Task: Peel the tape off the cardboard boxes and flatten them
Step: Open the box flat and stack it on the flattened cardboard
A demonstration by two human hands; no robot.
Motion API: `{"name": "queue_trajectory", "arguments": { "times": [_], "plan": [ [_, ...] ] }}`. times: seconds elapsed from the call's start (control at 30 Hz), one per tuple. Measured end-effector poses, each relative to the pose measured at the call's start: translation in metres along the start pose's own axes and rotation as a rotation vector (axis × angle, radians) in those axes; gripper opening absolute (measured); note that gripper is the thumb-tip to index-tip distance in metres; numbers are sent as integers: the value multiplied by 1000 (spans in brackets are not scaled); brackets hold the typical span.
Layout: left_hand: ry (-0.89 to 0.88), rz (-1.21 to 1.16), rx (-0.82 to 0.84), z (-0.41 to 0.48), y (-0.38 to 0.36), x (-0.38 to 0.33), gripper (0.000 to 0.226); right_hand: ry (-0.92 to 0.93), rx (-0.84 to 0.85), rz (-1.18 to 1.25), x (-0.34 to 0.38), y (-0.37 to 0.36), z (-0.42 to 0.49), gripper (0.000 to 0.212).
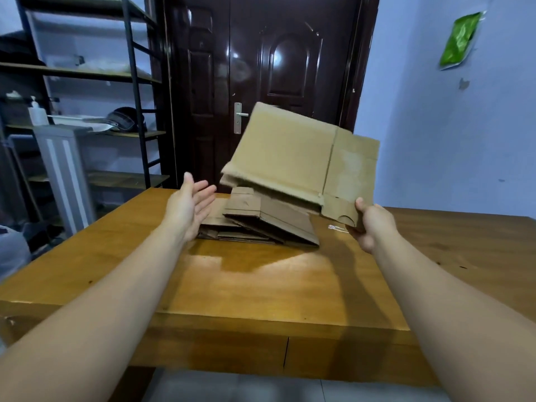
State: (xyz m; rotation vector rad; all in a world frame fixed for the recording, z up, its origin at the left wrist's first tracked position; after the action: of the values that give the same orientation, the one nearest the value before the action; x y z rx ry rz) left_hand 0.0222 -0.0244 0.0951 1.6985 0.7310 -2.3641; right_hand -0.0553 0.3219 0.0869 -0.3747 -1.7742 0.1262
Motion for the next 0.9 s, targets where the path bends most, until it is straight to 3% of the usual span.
{"name": "queue_trajectory", "arguments": {
  "times": [0.17, 0.3, 0.4, 0.47, 0.57, 0.73, 0.9],
  "plan": [
    [-83, 211, -169, 15, 19, 41, 59, -57, -106, 99, -13, -17, 32, 12],
    [-172, 423, -150, 27, 18, 62, 58, -46, -135, 2, -26, -37, 54, 15],
    [-204, 565, -139, 35, 22, 81, 54, -13, -154, -157, -36, -47, 75, 18],
    [-192, 629, -134, 39, 27, 95, 55, 55, -188, -371, -41, -51, 89, 27],
    [-121, 628, -113, 44, 31, 107, 57, 108, -263, -687, -46, -53, 98, 21],
    [-103, 877, -142, 44, 30, 106, 63, 129, -217, -878, -62, -60, 104, 48],
    [14, 1033, -138, 54, 35, 114, 60, 151, -170, -1056, -78, -71, 107, 37]
  ]
}}
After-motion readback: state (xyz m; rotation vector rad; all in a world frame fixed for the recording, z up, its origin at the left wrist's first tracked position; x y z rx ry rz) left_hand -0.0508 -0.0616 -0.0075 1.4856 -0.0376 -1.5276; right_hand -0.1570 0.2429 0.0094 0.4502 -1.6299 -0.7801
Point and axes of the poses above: each hand's wrist, its own z-axis towards the middle knuckle, its own y-axis out of the back of the hand, x = y × z, the point moved 7 cm from there along z, towards the middle knuckle, and after that the axes turned 7 degrees about -y, right-handed, at the moved point
